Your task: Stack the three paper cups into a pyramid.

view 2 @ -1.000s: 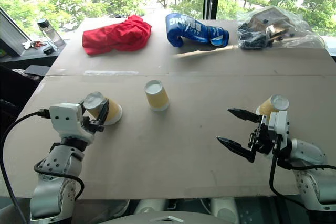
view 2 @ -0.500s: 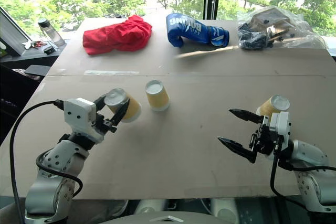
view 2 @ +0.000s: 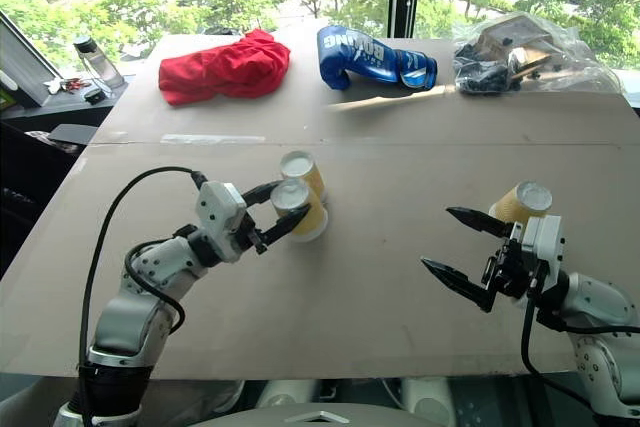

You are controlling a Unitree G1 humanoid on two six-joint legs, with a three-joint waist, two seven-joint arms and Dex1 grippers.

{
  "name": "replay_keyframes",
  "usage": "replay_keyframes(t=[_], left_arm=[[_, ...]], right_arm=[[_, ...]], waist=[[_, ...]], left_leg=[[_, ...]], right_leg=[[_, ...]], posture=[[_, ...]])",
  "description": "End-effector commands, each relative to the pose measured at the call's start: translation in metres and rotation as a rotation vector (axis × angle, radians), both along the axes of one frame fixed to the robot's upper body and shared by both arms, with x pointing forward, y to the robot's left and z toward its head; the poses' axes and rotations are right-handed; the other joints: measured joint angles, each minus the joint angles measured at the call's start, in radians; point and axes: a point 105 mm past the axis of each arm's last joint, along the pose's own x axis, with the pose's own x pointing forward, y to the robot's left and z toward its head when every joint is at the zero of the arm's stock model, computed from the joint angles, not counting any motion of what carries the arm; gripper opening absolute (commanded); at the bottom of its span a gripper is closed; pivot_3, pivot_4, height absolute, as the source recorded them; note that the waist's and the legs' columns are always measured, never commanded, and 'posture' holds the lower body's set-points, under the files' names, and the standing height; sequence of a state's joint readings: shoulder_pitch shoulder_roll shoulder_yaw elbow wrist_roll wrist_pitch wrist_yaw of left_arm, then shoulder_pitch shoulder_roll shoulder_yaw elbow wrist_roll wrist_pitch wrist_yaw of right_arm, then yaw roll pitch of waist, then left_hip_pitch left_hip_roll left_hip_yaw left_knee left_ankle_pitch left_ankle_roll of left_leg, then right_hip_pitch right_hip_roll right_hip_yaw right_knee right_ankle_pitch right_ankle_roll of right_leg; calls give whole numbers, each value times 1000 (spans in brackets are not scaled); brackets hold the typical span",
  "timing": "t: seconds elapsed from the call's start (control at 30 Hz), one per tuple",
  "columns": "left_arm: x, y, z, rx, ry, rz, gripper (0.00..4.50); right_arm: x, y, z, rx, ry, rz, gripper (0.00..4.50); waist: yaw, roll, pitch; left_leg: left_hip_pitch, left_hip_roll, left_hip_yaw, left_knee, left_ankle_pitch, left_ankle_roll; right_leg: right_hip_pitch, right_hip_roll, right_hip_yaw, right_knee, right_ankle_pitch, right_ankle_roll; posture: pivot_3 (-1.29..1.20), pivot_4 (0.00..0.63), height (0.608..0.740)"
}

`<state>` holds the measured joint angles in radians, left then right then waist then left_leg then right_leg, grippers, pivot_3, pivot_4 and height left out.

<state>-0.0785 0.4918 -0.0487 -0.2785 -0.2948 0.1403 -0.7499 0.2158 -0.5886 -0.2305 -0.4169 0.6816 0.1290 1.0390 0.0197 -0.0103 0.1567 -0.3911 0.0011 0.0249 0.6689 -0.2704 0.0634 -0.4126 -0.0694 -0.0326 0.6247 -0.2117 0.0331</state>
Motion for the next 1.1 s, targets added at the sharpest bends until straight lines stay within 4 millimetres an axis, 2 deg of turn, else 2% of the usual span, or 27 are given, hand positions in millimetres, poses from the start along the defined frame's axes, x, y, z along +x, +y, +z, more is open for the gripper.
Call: replay_keyframes(t=[0.03,0.17,0.43,0.7,0.83,1.1], left_arm=[[-2,-13,1,-1,-1,-76,2395],[1,-25,-4,8,-2,-107,2395],[19,-50,0,-19,-24,-125,2395],[14,-92,-6,26,4,-269,2395],[21,-105,-2,11,10,-260,2395],[37,-150,9,42,-24,-286,2395]], right_arm=[[-4,-3,13,-13,-44,-9,4500],[-5,-5,13,-21,-39,-12,4500],[-8,-6,10,-27,-31,-18,4500],[-10,-9,6,-27,-28,-28,4500],[-11,-10,3,-28,-29,-34,4500],[-9,-16,4,-37,-43,-85,4500]], waist=[[-1,0,0],[-1,0,0],[6,0,0],[10,0,-1],[18,0,-1],[21,0,-1]], left_leg=[[0,0,0,0,0,0],[1,0,0,0,0,0],[2,0,0,1,0,0],[2,0,0,1,0,0],[2,0,0,1,0,0],[1,-1,0,2,0,0]], right_leg=[[0,0,0,0,0,0],[0,0,0,1,0,0],[2,5,0,1,2,4],[2,7,2,1,2,4],[2,7,2,1,2,4],[2,8,0,1,2,5]], posture=[[0,150,740],[0,150,740],[0,150,740],[0,150,740],[0,150,740],[0,150,740]])
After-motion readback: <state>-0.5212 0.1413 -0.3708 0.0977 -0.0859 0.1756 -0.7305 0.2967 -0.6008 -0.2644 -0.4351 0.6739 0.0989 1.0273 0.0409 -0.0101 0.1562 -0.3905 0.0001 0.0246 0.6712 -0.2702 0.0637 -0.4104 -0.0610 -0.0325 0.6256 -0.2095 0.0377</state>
